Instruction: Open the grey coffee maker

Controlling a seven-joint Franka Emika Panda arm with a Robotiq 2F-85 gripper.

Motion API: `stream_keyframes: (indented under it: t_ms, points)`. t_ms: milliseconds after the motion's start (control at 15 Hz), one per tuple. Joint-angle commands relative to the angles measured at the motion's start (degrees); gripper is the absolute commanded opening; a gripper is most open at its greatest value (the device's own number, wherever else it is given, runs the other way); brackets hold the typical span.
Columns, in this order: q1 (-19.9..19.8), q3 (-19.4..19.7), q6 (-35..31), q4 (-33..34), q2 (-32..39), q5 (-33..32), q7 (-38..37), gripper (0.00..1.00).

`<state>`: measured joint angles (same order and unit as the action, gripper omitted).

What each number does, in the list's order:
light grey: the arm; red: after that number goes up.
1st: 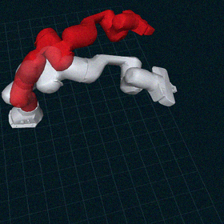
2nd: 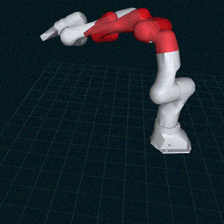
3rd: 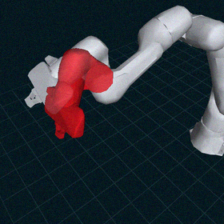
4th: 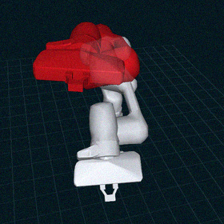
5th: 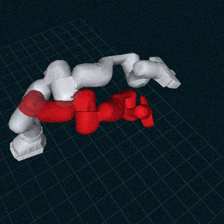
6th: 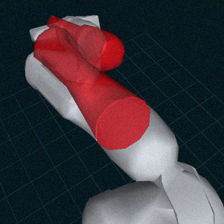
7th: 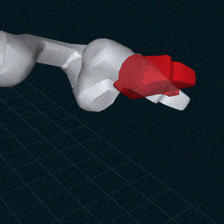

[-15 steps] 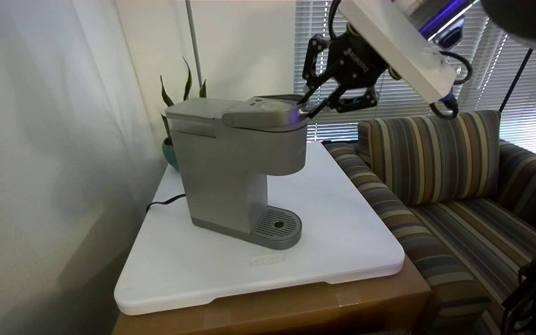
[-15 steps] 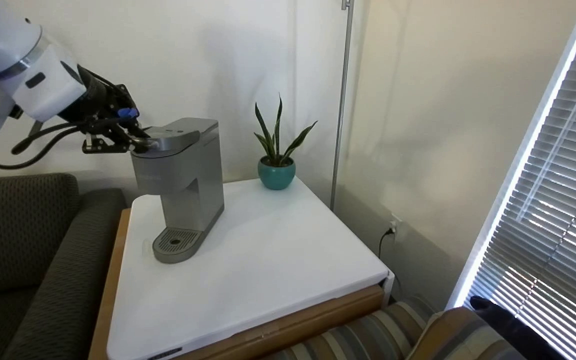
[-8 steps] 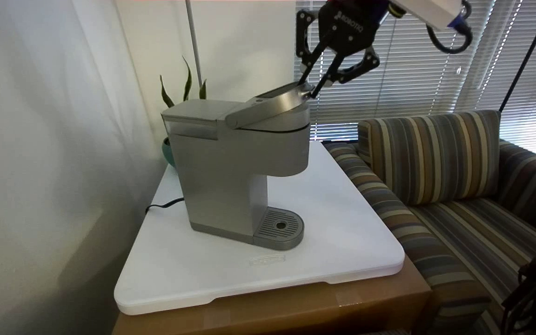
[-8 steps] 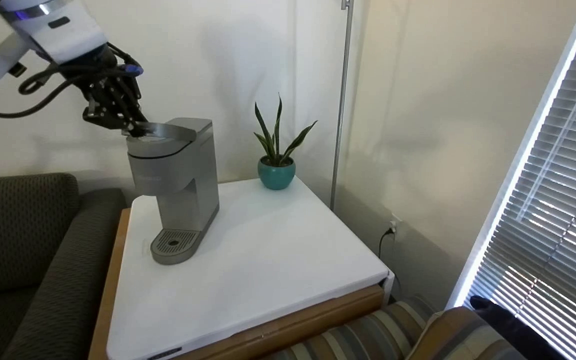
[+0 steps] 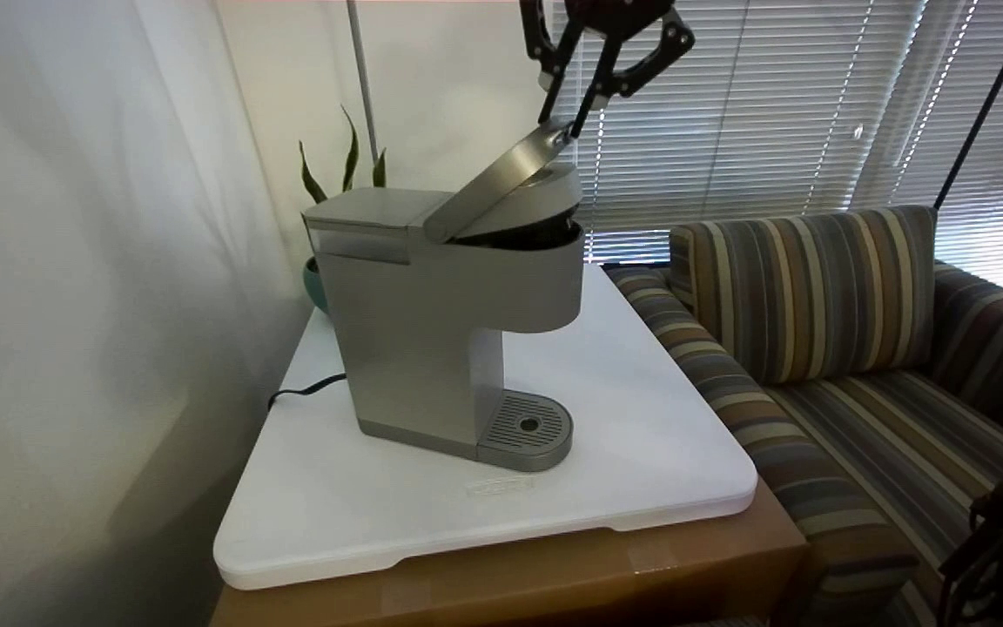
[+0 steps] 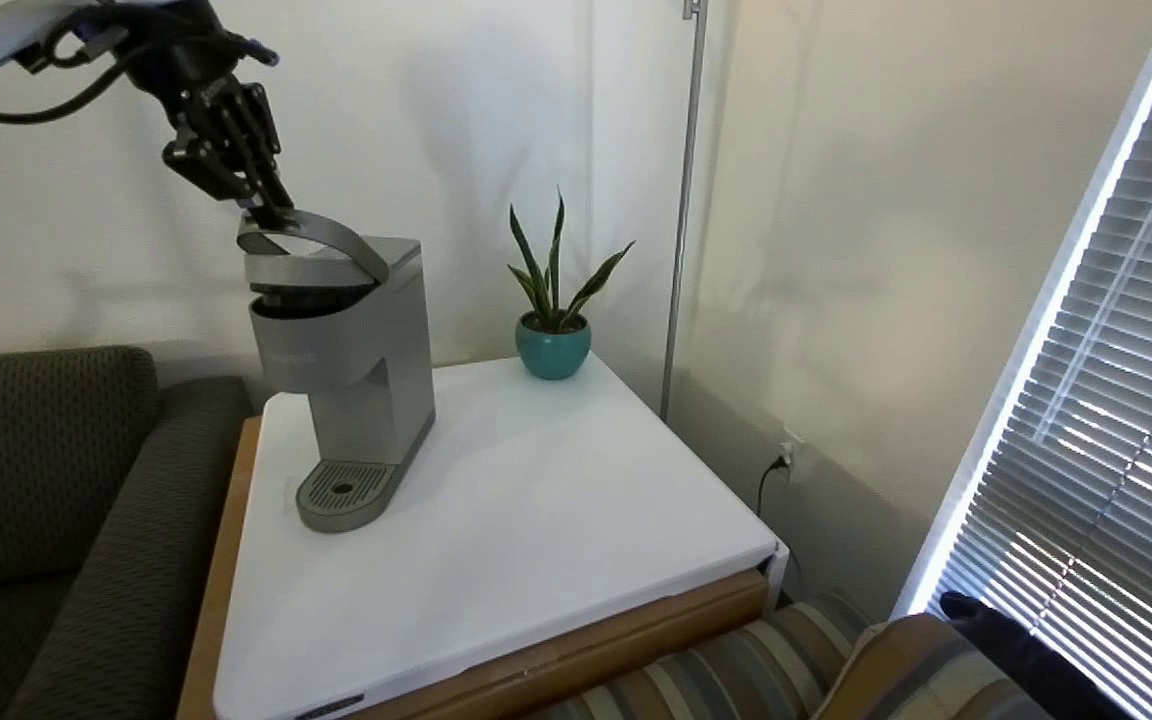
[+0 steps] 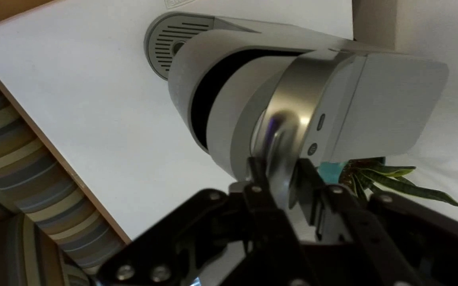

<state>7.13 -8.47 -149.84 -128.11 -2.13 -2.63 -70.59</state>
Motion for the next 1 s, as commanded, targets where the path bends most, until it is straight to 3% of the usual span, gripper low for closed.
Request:
stream_keyframes:
  t_ms: [0, 400, 467, 933]
  points:
    - [0.08, -0.44, 5.91, 6.45, 1.38, -2.73, -1.27, 0.06]
    - [1.03, -1.0, 13.85, 13.93, 3.01, -6.4, -3.05, 0.06]
    - [0.94, -0.6, 11.5, 11.09, 1.07, -4.9, -1.78, 0.25]
    - [1.3, -0.67, 12.24, 12.52, 2.12, -5.33, -2.1, 0.25]
